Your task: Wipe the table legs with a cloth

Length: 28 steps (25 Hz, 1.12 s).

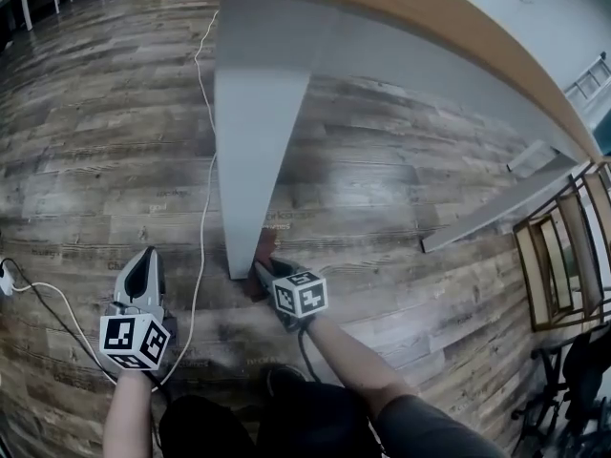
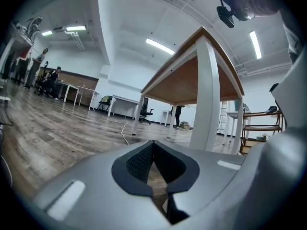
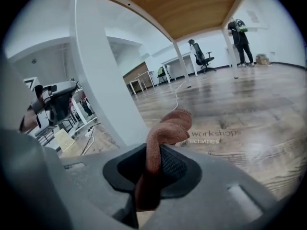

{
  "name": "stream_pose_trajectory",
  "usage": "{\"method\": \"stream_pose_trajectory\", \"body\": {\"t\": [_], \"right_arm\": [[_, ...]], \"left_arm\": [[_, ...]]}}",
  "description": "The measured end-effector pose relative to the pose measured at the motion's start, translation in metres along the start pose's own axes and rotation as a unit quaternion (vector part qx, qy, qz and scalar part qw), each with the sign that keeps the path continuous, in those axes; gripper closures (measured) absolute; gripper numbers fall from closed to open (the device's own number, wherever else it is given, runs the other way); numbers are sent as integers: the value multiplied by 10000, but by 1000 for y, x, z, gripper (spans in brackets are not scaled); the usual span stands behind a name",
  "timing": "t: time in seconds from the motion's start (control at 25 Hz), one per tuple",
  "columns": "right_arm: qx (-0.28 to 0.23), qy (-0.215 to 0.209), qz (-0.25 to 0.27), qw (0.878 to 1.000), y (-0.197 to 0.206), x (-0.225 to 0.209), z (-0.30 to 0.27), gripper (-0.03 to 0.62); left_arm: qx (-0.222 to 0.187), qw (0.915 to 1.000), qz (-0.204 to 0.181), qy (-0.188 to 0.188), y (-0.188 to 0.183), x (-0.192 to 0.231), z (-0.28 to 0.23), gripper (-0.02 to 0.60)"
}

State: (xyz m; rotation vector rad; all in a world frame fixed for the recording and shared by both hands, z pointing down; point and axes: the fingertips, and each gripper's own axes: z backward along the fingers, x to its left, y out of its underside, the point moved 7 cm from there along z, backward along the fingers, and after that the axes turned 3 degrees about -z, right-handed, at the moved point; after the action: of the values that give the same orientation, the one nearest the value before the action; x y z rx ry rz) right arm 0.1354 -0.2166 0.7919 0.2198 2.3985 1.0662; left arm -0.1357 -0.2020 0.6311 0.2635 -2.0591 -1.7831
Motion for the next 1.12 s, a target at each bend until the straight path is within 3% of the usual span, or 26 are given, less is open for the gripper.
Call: {"method": "stream_pose_trajectory", "body": {"t": [0.16, 0.28, 0.52, 0.72, 0.96, 1.12], "right_arm": [[204, 147, 21, 9997, 21, -8, -11, 530], [85, 216, 215, 9995, 15, -3, 1, 530], [-578, 24, 1160, 9916, -55, 36, 76, 530], [-1463, -322, 2090, 9664, -144, 99, 156, 530], [-2569, -387, 2620, 9294, -222, 171, 234, 530], [-3229, -683, 2922, 8976, -260, 217, 274, 530]], "left_arm": [[80, 9999, -123, 91, 11, -1, -3, 563], [74, 9999, -112, 106, 12, 1, -1, 563], [-110, 9997, -158, 171, -22, 8, 8, 561], [-334, 9980, -297, 438, -78, -2, 13, 563], [-651, 9947, -404, 690, -137, -22, 25, 563], [-836, 9920, -454, 826, -171, -34, 40, 563]]}}
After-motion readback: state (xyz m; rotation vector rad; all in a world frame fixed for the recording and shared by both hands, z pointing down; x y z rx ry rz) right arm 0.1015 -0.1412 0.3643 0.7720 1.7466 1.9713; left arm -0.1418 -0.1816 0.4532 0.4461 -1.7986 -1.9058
